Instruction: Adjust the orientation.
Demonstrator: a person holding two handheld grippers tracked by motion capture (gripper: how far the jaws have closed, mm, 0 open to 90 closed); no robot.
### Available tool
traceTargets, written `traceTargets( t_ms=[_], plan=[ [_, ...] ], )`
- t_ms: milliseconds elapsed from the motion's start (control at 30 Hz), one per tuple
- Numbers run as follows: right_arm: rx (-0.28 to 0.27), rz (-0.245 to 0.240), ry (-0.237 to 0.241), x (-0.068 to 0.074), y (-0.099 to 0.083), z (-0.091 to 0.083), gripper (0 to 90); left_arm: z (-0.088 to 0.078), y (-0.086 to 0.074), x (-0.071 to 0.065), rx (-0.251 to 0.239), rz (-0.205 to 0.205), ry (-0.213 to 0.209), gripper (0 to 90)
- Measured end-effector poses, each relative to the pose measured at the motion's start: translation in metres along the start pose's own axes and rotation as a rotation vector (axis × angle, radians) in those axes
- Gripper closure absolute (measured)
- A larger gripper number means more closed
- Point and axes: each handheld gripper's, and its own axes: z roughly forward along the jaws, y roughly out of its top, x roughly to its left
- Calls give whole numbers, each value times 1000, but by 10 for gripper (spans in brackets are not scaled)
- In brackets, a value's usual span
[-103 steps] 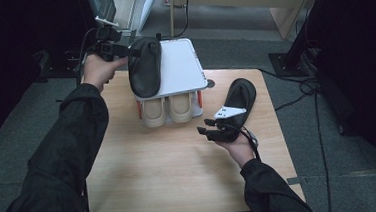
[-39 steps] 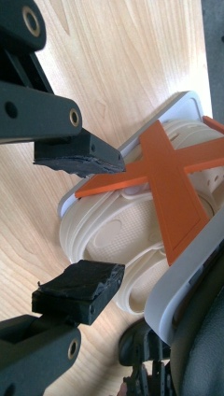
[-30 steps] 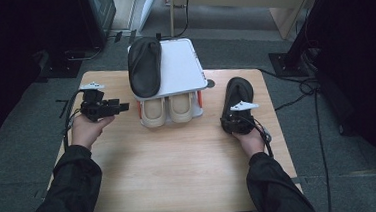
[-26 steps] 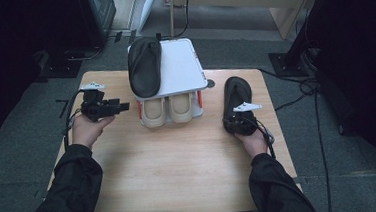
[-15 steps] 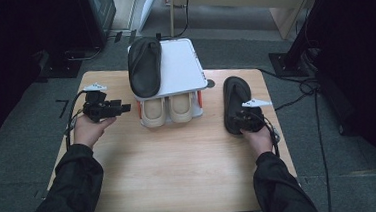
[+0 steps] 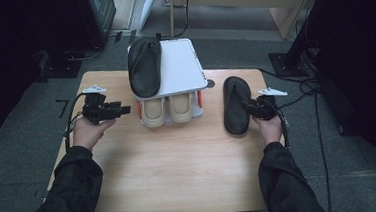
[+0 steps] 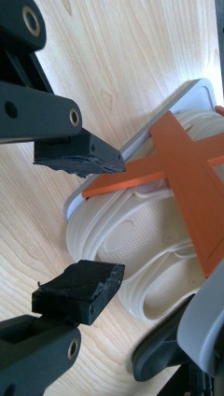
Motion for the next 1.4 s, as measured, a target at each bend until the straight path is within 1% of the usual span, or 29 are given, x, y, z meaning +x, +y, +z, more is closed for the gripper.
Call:
traceTargets(
  t_ms=[133, 200, 267, 333, 400, 433, 500, 533, 567, 600, 667, 700, 833, 967, 1067, 1233, 1300, 1400],
  plan=[
    [24, 12, -27, -9, -1, 7, 557, -2, -2, 1, -6, -14, -4, 450],
    [47, 17, -31, -13, -3, 13, 562, -2, -4, 1, -5, -19, -5, 451],
    [56, 26, -14, -15, -4, 19, 563, -2, -6, 1, 2, -17, -4, 451],
    [62, 30, -9, -16, -3, 23, 571, -2, -7, 1, 6, -18, -2, 450],
    [61, 18, -24, -15, -2, 25, 581, -1, -8, 0, 9, -17, -1, 450],
    [60, 19, -24, -15, -2, 26, 590, -2, -9, 0, 16, -11, 4, 451],
    [63, 26, -28, -15, -1, 26, 621, -1, -10, 0, 17, -12, 3, 452],
    [63, 30, -36, -14, 0, 26, 650, -1, -10, 0, 16, -10, 3, 452],
    [61, 30, -44, -13, 1, 24, 699, -2, -10, 0, 17, -8, 4, 452],
    [57, 35, -43, -12, 1, 24, 712, -2, -10, 0, 16, -9, 2, 452],
    [66, 61, -30, -10, 2, 23, 729, -1, -10, 0, 14, -10, 3, 452],
    [67, 59, -38, -8, 2, 23, 737, -1, -10, 0, 16, -10, 3, 452],
    [86, 53, -68, -2, 4, 23, 755, 1, -10, -1, 26, -4, 3, 453],
    [108, 77, -85, 1, 6, 21, 765, 2, -10, 0, 25, -2, 6, 453],
    [122, 67, -107, 4, 9, 17, 774, 2, -10, 1, 20, -2, 3, 453],
    [125, 60, -116, 10, 15, 10, 791, 1, -8, 1, 10, -5, -6, 451],
    [131, 77, -111, 12, 18, 8, 799, 1, -7, 0, 2, -7, -16, 450],
    [130, 74, -111, 14, 23, 5, 805, 0, -7, 0, -4, -3, -18, 450]
  ],
)
